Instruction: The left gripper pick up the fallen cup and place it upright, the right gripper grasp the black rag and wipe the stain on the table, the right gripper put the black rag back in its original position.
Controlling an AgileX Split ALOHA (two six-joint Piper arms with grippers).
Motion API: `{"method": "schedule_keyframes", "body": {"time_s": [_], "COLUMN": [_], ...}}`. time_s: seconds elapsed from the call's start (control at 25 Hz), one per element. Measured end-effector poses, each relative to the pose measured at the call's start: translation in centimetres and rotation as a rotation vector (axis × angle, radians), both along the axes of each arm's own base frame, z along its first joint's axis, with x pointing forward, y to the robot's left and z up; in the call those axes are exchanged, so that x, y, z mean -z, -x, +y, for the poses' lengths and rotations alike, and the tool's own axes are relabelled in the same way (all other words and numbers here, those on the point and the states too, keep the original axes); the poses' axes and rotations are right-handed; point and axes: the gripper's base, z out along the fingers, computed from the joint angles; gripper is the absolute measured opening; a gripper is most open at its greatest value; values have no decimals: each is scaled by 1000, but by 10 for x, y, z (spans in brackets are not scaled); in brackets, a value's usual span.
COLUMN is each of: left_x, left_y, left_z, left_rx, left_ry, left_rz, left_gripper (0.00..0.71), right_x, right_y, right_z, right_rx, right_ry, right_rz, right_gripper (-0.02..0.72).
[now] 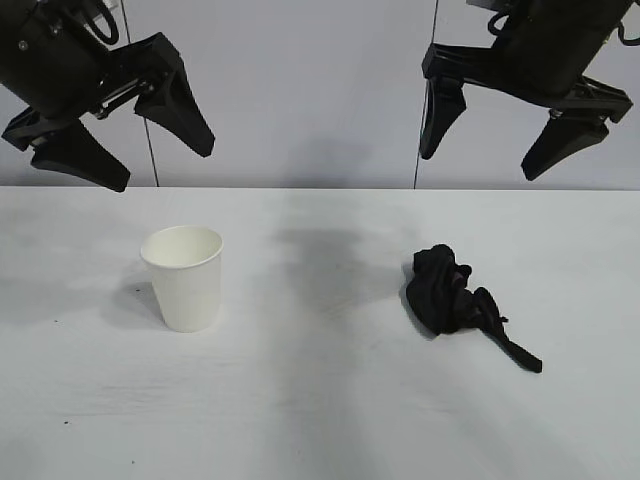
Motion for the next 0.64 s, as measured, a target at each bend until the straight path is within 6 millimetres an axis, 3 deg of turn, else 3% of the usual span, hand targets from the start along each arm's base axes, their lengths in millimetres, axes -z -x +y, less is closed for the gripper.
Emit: {"method": "schedule_keyframes", "body": {"time_s": [0.64], "left_x": [0], "left_y": [0], "left_z": [0], "left_rx": [0], "left_ry": [0], "left_rz": [0], "left_gripper": [694], "right_x": [-1], "right_y": [-2], "right_z": [0], "right_rx": [21], "right_ry": [-14], "right_rz": [-17], "right_gripper": [694]}}
